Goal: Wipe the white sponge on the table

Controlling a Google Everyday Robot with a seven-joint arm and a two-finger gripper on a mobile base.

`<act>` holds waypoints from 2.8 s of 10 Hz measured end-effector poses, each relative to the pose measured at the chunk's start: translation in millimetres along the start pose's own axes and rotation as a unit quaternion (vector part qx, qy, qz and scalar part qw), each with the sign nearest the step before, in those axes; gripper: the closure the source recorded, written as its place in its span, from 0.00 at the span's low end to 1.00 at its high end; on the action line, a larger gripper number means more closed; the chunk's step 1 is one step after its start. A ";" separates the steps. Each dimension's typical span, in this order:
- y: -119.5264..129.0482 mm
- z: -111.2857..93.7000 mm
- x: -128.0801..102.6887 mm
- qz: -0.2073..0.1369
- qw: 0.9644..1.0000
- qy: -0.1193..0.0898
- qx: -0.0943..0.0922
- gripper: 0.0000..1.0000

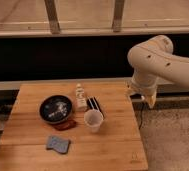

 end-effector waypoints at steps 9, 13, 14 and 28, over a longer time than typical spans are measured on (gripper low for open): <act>0.0 0.0 0.0 0.000 1.000 0.000 0.000 0.37; 0.0 0.0 0.0 0.000 1.000 0.000 0.000 0.37; 0.0 0.0 0.0 0.000 1.000 0.000 0.000 0.37; 128.3 -28.5 72.7 -0.182 0.983 0.007 -0.032 0.37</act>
